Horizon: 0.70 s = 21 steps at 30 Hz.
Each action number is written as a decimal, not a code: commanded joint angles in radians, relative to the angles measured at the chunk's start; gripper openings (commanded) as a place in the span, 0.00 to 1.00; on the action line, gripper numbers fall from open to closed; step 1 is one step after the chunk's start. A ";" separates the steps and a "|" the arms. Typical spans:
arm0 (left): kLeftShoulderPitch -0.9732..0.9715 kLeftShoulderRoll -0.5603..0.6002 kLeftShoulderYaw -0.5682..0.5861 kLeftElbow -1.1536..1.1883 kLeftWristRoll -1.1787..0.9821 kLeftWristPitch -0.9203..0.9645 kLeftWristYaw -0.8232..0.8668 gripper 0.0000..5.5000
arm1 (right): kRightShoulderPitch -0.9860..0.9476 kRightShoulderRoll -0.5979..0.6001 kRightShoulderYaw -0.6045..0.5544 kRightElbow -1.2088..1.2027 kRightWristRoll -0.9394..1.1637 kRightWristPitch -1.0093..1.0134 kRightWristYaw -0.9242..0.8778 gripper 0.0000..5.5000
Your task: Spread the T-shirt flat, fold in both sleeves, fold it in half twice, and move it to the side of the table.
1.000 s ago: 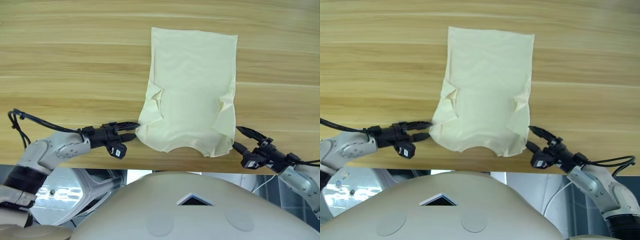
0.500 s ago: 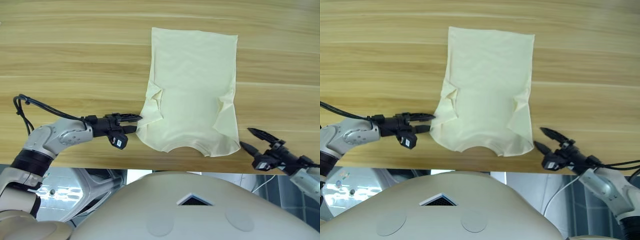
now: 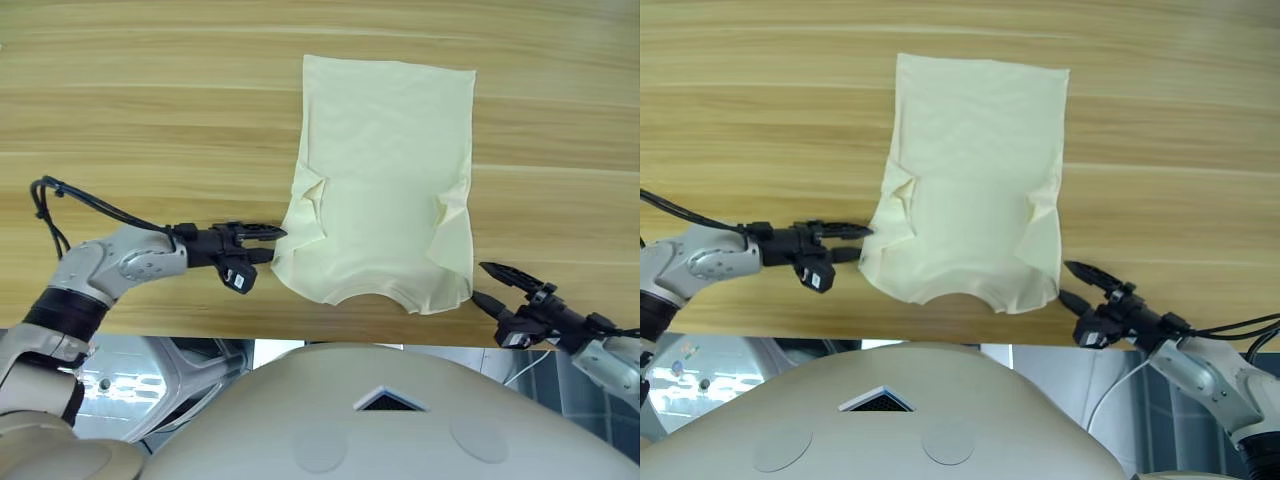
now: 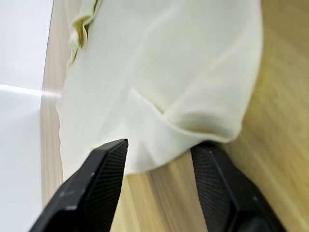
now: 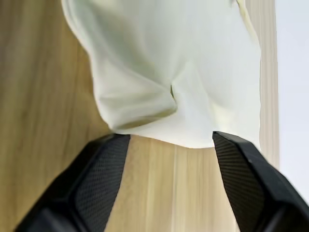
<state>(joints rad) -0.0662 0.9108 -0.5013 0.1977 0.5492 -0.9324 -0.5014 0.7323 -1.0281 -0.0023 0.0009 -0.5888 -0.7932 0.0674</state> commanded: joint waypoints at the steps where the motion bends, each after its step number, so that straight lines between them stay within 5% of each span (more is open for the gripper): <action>1: 0.026 -0.020 -0.084 0.062 0.063 0.009 -0.087 0.44 | 0.028 0.000 0.072 0.037 -0.083 0.024 0.078 0.58; 15: 0.041 -0.037 -0.115 0.075 0.054 0.009 -0.086 0.44 | -0.104 -0.038 0.174 0.053 -0.100 -0.005 0.132 0.58; 21: 0.038 -0.041 -0.112 0.065 0.048 0.016 -0.092 0.44 | 0.084 -0.122 0.063 0.120 -0.143 0.036 0.026 0.58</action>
<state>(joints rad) -0.0791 0.8668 -0.5457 0.2197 0.5143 -0.9539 -0.5133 0.6587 -1.1095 0.0633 0.0375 -0.6091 -0.8304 0.0438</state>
